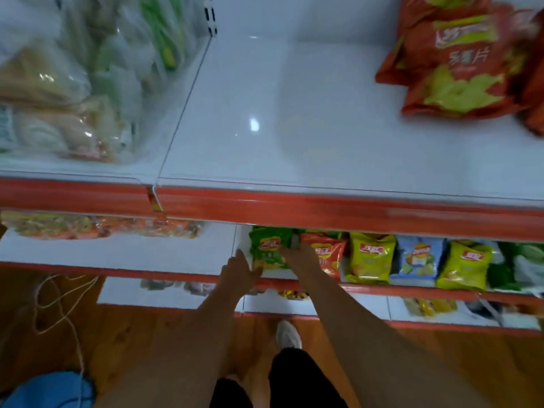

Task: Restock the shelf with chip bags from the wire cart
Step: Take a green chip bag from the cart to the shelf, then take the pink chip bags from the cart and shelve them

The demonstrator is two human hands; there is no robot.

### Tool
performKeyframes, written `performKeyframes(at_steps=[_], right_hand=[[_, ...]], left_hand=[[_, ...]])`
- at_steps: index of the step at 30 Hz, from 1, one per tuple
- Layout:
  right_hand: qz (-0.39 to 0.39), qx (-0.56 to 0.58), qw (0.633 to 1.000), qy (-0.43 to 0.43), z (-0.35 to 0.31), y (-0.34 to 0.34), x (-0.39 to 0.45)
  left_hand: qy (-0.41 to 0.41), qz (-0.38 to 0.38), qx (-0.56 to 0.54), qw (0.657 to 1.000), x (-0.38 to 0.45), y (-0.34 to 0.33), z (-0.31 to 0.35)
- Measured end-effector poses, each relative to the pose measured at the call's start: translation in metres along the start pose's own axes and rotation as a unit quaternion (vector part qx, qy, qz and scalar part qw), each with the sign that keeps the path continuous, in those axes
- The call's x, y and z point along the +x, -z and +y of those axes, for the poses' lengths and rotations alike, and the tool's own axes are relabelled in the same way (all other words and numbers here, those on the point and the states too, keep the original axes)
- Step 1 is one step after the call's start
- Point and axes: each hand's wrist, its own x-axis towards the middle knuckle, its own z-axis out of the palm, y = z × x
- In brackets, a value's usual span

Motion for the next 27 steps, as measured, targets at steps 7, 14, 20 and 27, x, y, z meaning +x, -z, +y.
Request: performKeyframes(at_steps=[7,14,20,27], right_hand=[[0.083,0.162,0.982,-0.042,0.021,0.024,-0.085],[0.308,0.272,0.905,-0.109,0.152,0.106,-0.235],[0.463,0.267,0.808,-0.248,0.355,0.182,-0.403],[0.543,0.367,0.645,-0.392,0.573,0.181,-0.622]], left_hand=[[-0.156,0.018,0.069,0.985,-0.075,0.016,0.029],[-0.372,-0.101,0.124,0.914,-0.190,-0.078,0.127],[-0.525,-0.255,0.199,0.787,-0.363,-0.243,0.221],[-0.598,-0.398,0.323,0.617,-0.582,-0.455,0.260]])
